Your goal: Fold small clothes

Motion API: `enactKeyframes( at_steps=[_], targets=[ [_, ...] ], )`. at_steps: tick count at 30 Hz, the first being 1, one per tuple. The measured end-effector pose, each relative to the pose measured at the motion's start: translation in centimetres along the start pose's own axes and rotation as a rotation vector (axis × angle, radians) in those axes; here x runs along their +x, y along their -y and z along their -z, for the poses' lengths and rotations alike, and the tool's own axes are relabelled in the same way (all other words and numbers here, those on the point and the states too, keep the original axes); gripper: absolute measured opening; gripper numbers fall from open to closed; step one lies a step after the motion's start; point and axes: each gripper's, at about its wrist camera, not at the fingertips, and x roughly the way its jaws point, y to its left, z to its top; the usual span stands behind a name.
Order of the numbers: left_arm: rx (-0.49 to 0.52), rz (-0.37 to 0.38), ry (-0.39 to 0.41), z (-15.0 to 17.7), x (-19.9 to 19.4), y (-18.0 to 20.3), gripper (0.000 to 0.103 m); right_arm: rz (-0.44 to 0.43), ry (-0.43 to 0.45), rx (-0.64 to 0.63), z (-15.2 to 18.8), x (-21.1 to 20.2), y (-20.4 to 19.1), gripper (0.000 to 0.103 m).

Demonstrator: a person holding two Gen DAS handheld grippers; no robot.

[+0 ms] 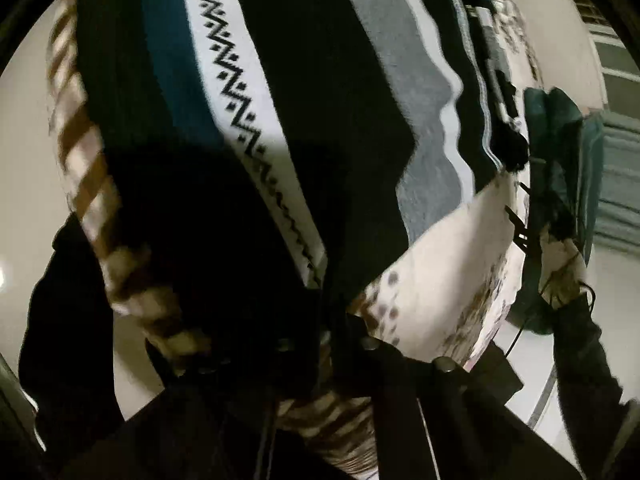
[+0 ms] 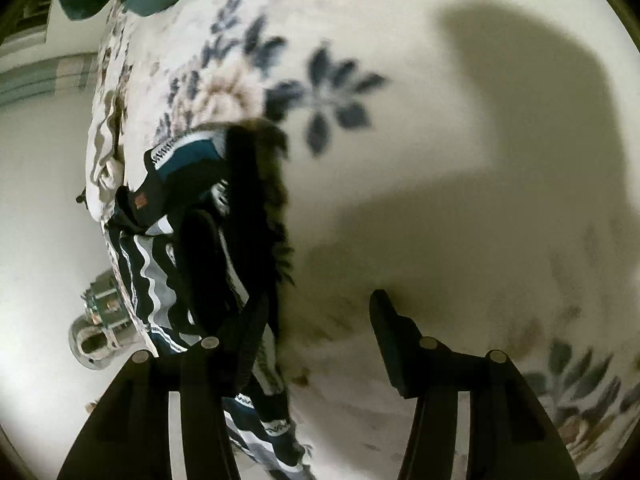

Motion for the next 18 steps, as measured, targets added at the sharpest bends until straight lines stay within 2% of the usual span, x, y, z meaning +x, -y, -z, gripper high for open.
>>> enactKeyframes(
  at_steps=[2, 5, 7, 8, 9, 11, 13, 18],
  targets=[
    [0.045, -0.037, -0.031, 1.0, -0.8, -0.3, 0.002, 0.006, -0.001, -0.010, 0.3, -0.3, 0.2, 0.055],
    [0.019, -0.072, -0.063, 1.5, -1.9, -2.0, 0.002, 0.009, -0.008, -0.023, 0.4, -0.3, 0.0, 0.055],
    [0.011, -0.098, -0.079, 1.2, -3.0, -2.4, 0.003, 0.002, -0.007, -0.026, 0.2, -0.3, -0.4, 0.055],
    [0.032, -0.105, -0.067, 1.1, -3.7, -2.1, 0.008, -0.008, -0.007, -0.028, 0.1, -0.4, -0.7, 0.055],
    [0.083, -0.136, -0.043, 0.8, -4.5, -1.2, 0.017, -0.019, -0.009, -0.030, 0.0, -0.3, -1.0, 0.055],
    [0.206, -0.166, -0.002, 0.3, -5.1, 0.9, 0.069, -0.040, -0.011, -0.037, -0.2, -0.1, -1.7, 0.062],
    [0.353, -0.204, 0.040, 0.1, -4.7, 3.5, 0.073, -0.063, -0.012, -0.040, -0.5, 0.3, -2.2, 0.066],
    [0.656, -0.312, 0.027, 0.7, 0.9, 8.2, 0.073, -0.118, -0.008, -0.013, -2.0, 1.8, -2.9, 0.066]
  ],
)
